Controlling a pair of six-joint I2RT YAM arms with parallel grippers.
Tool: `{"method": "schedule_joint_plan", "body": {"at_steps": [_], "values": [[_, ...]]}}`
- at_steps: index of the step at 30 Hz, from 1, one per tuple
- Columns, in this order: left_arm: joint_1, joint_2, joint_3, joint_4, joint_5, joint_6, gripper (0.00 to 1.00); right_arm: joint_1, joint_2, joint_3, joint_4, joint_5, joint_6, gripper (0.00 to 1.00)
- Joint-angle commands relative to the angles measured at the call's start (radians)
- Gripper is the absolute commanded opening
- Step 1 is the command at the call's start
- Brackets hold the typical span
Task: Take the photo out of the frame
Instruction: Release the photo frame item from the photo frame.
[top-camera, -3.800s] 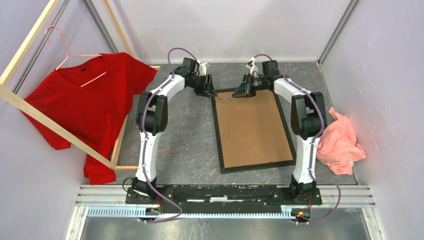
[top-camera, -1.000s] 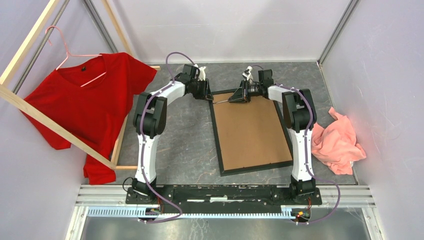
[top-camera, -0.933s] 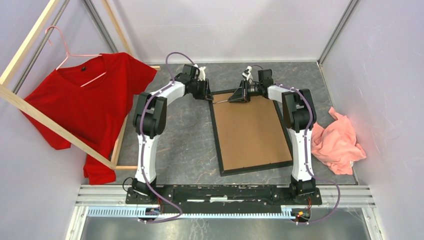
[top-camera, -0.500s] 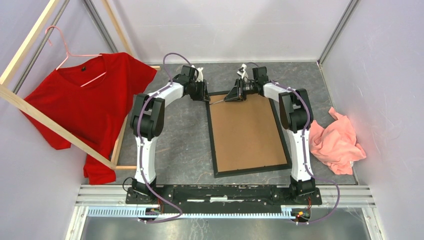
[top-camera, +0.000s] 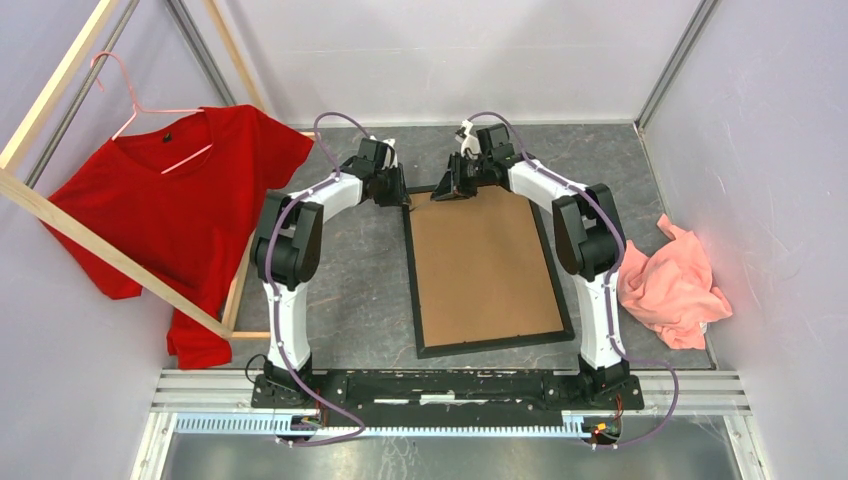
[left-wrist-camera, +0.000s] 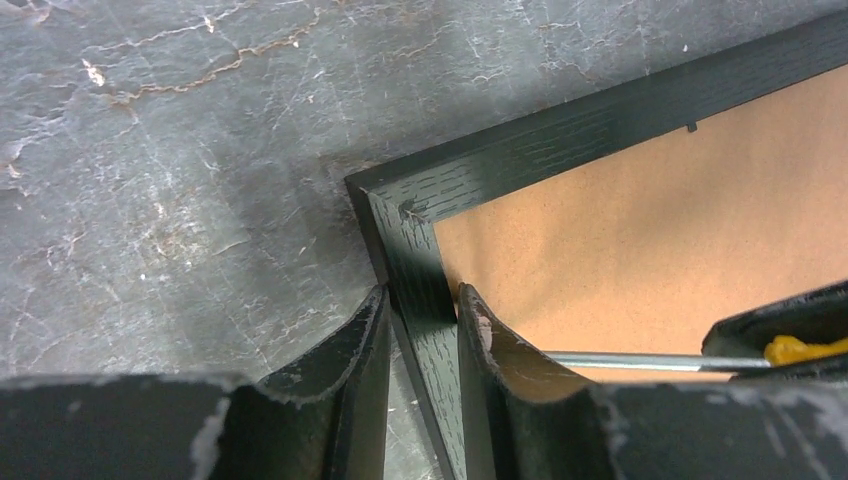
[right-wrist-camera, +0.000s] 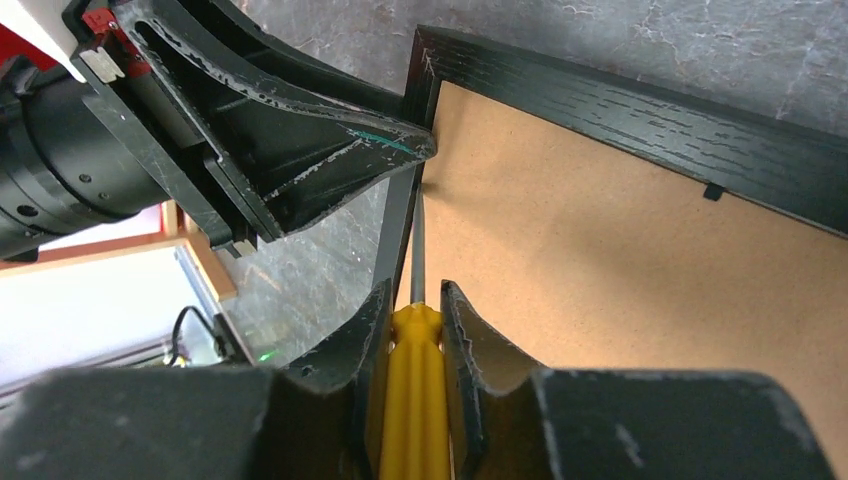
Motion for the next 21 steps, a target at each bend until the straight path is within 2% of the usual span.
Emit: {"method": "schedule_joint_plan", "body": {"at_steps": [1, 8, 21], "values": [[-0.091, 0.049, -0.073, -0.052, 0.05, -0.073, 0.02, 0.15, -0.035, -0.002, 0.038, 0.075, 0.049, 0.0], [-0.093, 0.068, -0.083, -0.037, 0.066, -0.094, 0.02, 0.195, -0.039, -0.034, 0.11, 0.054, 0.148, 0.0], [-0.097, 0.064, -0.1, -0.02, 0.069, -0.109, 0.02, 0.293, -0.031, 0.13, 0.058, 0.177, 0.089, 0.0]]}}
